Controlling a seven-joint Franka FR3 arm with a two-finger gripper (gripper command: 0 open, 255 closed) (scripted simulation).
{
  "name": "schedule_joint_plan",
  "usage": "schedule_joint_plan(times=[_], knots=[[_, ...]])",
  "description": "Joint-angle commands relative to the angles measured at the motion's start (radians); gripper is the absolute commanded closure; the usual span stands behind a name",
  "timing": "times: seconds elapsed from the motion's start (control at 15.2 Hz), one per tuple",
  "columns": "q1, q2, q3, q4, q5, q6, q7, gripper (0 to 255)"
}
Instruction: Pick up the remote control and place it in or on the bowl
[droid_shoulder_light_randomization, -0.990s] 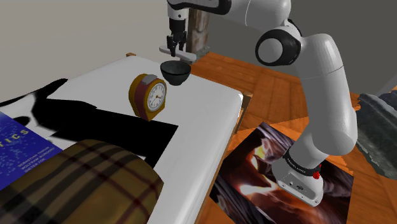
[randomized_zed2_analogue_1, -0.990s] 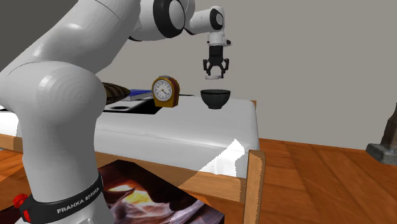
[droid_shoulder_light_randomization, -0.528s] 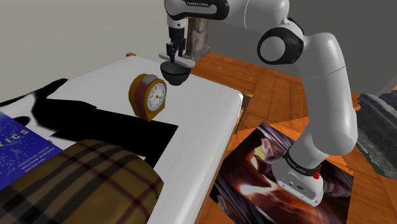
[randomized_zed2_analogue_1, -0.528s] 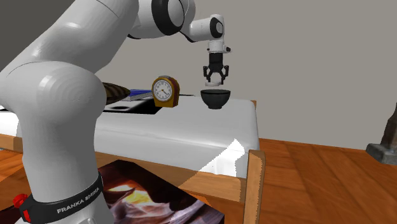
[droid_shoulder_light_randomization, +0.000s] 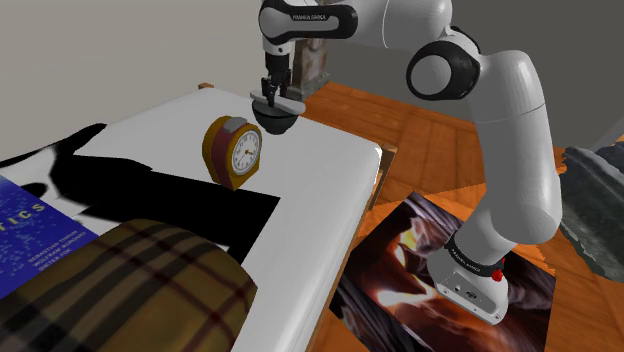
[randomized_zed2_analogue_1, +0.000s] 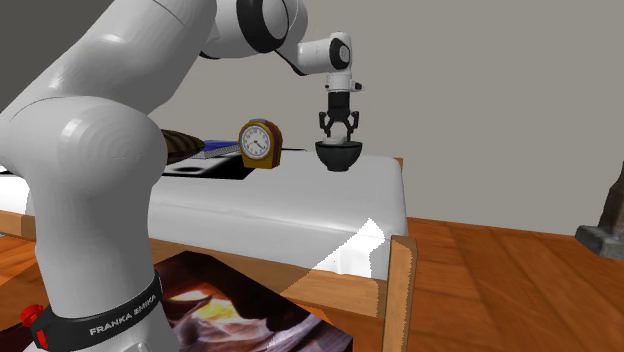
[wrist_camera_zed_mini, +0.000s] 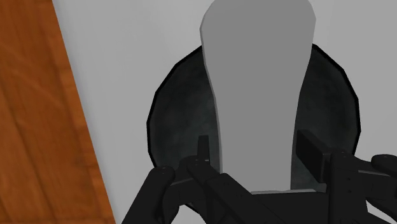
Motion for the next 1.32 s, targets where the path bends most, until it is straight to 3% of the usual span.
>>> schedule_joint_plan(times=[0.0,0.2,0.26,0.59,0.86,1.25], knots=[[0.0,-0.002,0.0,-0.003,0.0,0.003,0.0,255],[0.0,-0.002,0.0,-0.003,0.0,0.003,0.0,255],[0.0,-0.002,0.0,-0.003,0.0,0.003,0.0,0],[0.0,-0.001,0.0,-0.003,0.0,0.002,0.0,0],[0.002,0.034,0.0,0.185,0.0,-0.15,-0.002,0],[0.002,0.034,0.0,0.185,0.0,-0.15,-0.002,0]])
